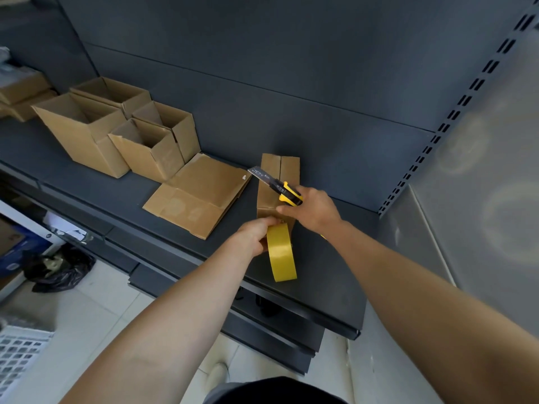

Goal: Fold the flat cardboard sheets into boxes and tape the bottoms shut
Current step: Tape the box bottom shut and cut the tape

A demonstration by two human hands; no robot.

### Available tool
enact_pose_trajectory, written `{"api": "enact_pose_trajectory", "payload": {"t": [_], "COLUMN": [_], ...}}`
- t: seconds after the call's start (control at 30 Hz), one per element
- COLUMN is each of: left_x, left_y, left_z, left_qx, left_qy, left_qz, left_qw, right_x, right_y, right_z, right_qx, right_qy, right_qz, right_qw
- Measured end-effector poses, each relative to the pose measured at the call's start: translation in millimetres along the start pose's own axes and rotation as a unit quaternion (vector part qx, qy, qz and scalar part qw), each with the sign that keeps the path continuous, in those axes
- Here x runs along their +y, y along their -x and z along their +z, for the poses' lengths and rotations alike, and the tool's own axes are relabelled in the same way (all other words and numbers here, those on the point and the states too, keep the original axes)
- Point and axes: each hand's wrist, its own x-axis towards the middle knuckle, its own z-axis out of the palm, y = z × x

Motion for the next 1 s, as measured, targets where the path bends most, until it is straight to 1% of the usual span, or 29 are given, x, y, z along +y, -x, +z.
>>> {"api": "enact_pose_trajectory", "payload": {"t": [0.07,0.1,0.2,0.27,0.33,0.43,0.5,0.57,0.73,0.8,0.87,0.93,1.0], "left_x": [-0.4,-1.6,-7.7,-11.0,-11.8,-10.9,-7.8,-6.7,-8.6,-7.6,-7.6,-9.3,-9.6], "left_y": [-0.3,-0.1,0.6,0.8,1.6,2.4,2.7,1.5,-3.7,-4.3,-0.7,4.1,6.2], "left_z": [-4.5,-7.0,-13.3,-15.8,-20.6,-34.5,-42.6,-45.8,-42.8,-43.2,-42.7,-40.5,-39.1], "left_qx": [-0.006,-0.022,-0.101,-0.123,-0.127,-0.13,-0.111,-0.081,-0.046,-0.046,-0.069,-0.125,-0.156], "left_qy": [-0.003,0.003,0.034,0.053,0.045,-0.006,-0.05,-0.07,-0.038,-0.033,-0.032,-0.01,0.02], "left_qz": [0.005,0.004,-0.007,-0.002,0.001,-0.024,-0.034,-0.027,0.002,0.004,-0.007,-0.028,-0.033], "left_qw": [1.0,1.0,0.994,0.991,0.991,0.991,0.992,0.994,0.998,0.998,0.997,0.992,0.987], "right_x": [-4.1,-5.1,-7.5,-10.1,-11.3,-9.5,-10.4,-12.7,-13.2,-12.6,-14.6,-18.9,-22.9], "right_y": [-5.6,-7.2,-8.9,-10.6,-12.2,-12.6,-12.3,-13.0,-7.5,-3.9,-1.7,-0.7,-0.1], "right_z": [3.4,5.2,14.0,16.7,16.2,15.6,17.2,19.3,19.2,18.4,19.9,23.3,26.6], "right_qx": [-0.01,-0.009,-0.007,-0.001,0.003,0.002,0.0,-0.004,0.007,0.014,0.022,0.03,0.035], "right_qy": [0.02,0.024,0.012,0.008,0.016,0.032,0.028,0.027,0.034,0.036,0.042,0.043,0.043], "right_qz": [0.025,0.034,0.042,0.044,0.045,0.044,0.048,0.048,0.053,0.065,0.078,0.091,0.102], "right_qw": [0.999,0.999,0.999,0.999,0.999,0.999,0.998,0.998,0.998,0.997,0.996,0.994,0.993]}}
